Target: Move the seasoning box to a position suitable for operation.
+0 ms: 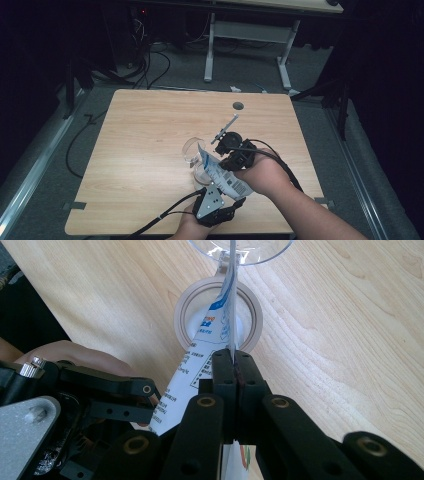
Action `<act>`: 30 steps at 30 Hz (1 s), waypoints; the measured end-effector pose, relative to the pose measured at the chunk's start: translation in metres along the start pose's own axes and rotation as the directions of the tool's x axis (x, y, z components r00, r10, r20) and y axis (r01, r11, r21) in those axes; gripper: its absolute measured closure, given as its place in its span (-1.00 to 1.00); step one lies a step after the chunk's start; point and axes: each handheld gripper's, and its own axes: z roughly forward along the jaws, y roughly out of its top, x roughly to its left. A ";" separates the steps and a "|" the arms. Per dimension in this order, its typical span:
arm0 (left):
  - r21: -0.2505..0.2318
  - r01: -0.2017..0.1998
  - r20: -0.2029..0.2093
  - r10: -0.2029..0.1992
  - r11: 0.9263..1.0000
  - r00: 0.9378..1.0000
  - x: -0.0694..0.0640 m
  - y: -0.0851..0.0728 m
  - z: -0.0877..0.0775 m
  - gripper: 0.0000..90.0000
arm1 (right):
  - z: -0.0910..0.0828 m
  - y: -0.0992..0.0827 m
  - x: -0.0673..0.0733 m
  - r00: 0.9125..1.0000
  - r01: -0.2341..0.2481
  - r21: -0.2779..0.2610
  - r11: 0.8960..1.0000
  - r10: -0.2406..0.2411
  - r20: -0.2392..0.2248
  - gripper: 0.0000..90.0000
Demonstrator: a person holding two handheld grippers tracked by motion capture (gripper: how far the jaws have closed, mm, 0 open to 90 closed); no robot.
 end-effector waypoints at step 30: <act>-0.007 -0.001 -0.003 0.001 1.000 1.000 0.000 0.001 0.000 0.23 | 0.000 0.001 0.001 1.000 -0.002 -0.002 1.000 0.002 0.001 1.00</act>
